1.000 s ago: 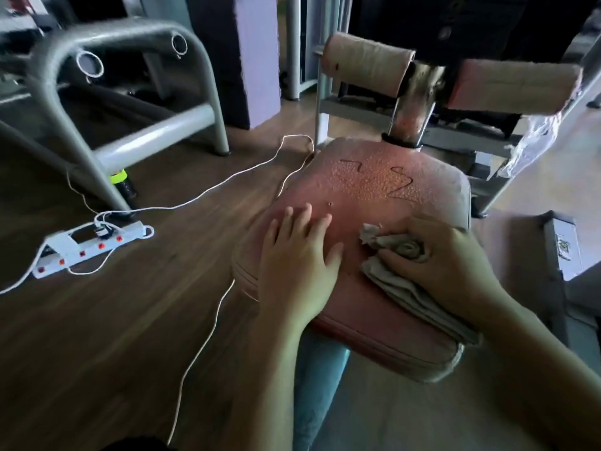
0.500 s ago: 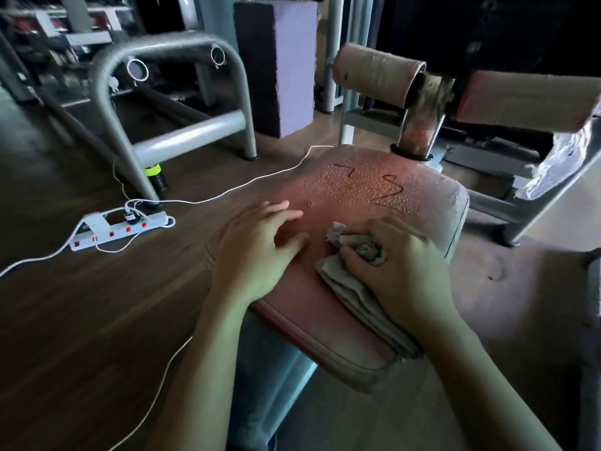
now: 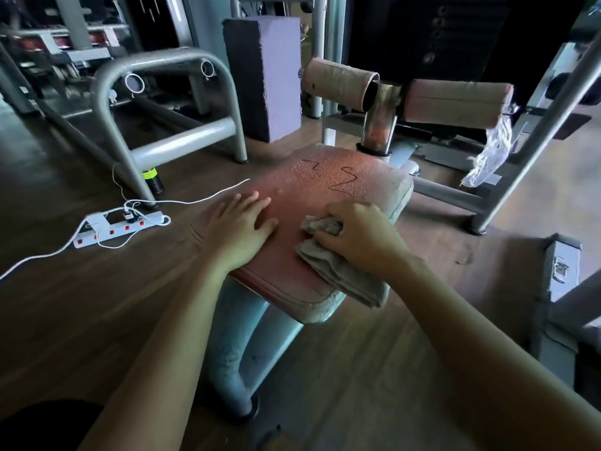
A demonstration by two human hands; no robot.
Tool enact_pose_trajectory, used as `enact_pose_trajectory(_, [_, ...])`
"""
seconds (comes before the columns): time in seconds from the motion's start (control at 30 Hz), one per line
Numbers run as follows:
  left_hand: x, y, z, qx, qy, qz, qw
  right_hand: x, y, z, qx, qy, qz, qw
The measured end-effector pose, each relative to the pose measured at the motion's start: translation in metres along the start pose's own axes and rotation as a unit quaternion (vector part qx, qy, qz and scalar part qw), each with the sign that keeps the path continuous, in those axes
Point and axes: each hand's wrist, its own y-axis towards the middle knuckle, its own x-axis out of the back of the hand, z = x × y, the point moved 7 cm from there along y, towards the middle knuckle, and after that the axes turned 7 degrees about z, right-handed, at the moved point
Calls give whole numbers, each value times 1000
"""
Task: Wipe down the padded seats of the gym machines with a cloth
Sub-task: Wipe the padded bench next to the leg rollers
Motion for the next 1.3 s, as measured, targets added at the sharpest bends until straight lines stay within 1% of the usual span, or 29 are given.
enact_pose_trajectory(0.13, [-5,-12,0,19,-33,-19,999,14,-45,-29,-38,55,-87,994])
enact_pose_trajectory(0.2, [-8,-20,-4,29,-31,-20,999,17,-73,-40,-60,111,-141,982])
enact_pose_trajectory(0.27, [-13,-30,-16,26,-25,-29,999,15,-99,-48,-94,173,-191,962])
enact_pose_trajectory(0.4, [-17,-43,-34,8,-36,-79,996,-11,-144,-49,-170,260,-270,911])
enact_pose_trajectory(0.47, [-14,-42,-32,13,-49,-106,993,-31,-159,-34,-183,274,-311,892])
enact_pose_trajectory(0.57, [-15,-39,-30,14,-51,-123,991,-54,-165,-4,-177,278,-357,874])
enact_pose_trajectory(0.7, [-15,-39,-30,13,-47,-129,990,-68,-154,11,-183,311,-378,853])
enact_pose_trajectory(0.77, [-16,-40,-31,13,-45,-131,990,-63,-142,0,-191,303,-388,849])
enact_pose_trajectory(0.87, [-15,-40,-32,16,-39,-143,989,-56,-127,-25,-228,294,-398,838])
enact_pose_trajectory(0.97, [-14,-40,-33,23,-23,-149,988,-70,-143,-8,-238,318,-398,827])
enact_pose_trajectory(1.03, [-14,-39,-33,26,-20,-147,989,-80,-158,11,-220,332,-387,831])
enact_pose_trajectory(1.1, [-16,-40,-33,27,-21,-146,989,-81,-156,5,-200,335,-375,841])
enact_pose_trajectory(1.2, [-15,-40,-34,28,-16,-150,988,-72,-137,-29,-232,340,-357,839])
enact_pose_trajectory(1.27, [-15,-41,-34,27,-15,-151,988,-72,-139,-28,-235,339,-348,842])
enact_pose_trajectory(1.3, [-15,-41,-35,27,-17,-151,988,-73,-144,-20,-226,332,-341,850])
